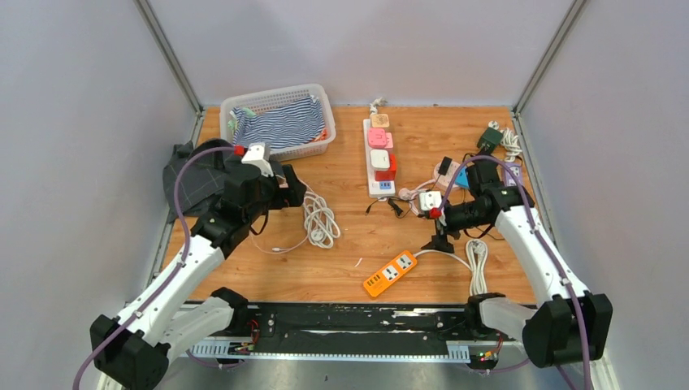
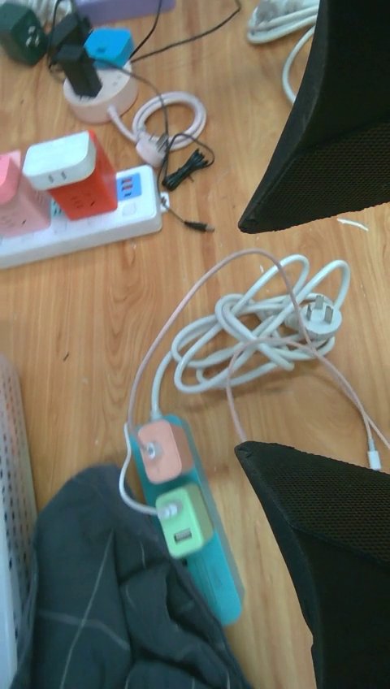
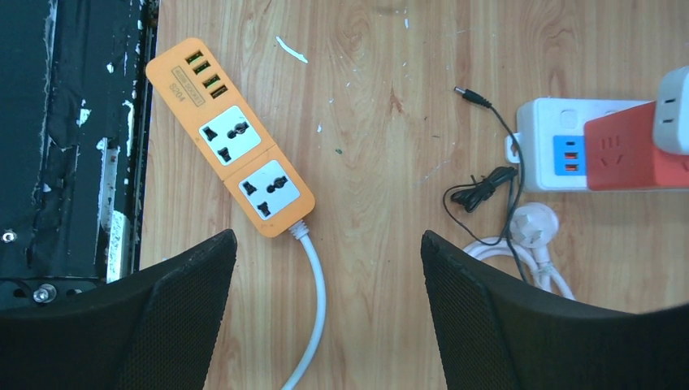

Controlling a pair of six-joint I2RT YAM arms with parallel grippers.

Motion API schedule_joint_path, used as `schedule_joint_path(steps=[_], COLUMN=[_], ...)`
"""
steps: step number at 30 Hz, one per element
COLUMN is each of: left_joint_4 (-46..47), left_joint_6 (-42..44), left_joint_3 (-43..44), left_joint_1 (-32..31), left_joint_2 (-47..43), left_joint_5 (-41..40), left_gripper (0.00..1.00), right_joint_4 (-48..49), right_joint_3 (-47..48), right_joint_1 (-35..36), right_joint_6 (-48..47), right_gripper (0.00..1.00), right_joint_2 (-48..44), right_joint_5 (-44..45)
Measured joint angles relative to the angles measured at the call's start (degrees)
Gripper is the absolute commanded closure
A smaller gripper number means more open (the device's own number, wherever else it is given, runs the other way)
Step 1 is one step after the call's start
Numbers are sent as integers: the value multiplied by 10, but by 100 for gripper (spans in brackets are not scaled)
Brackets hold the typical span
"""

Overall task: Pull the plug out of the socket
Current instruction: Pick up the socket from the corner of the board.

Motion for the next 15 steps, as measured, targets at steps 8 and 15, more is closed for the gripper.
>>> schedule_joint_path(steps=[8, 15], left_joint_4=[-108, -153], left_joint_6=[17, 79], left_joint_3=[65, 120], left_joint_1=[-5, -5], left_joint_2=[9, 17], left_joint_5=[-64, 22], left_gripper=[0, 0], right_joint_4=[-20, -35], right_joint_3=[-8, -8], right_joint_1=[27, 147], right_joint_6=[-77, -133], right_gripper=[13, 14], right_joint_2=[-23, 46], right_joint_5=[10, 52])
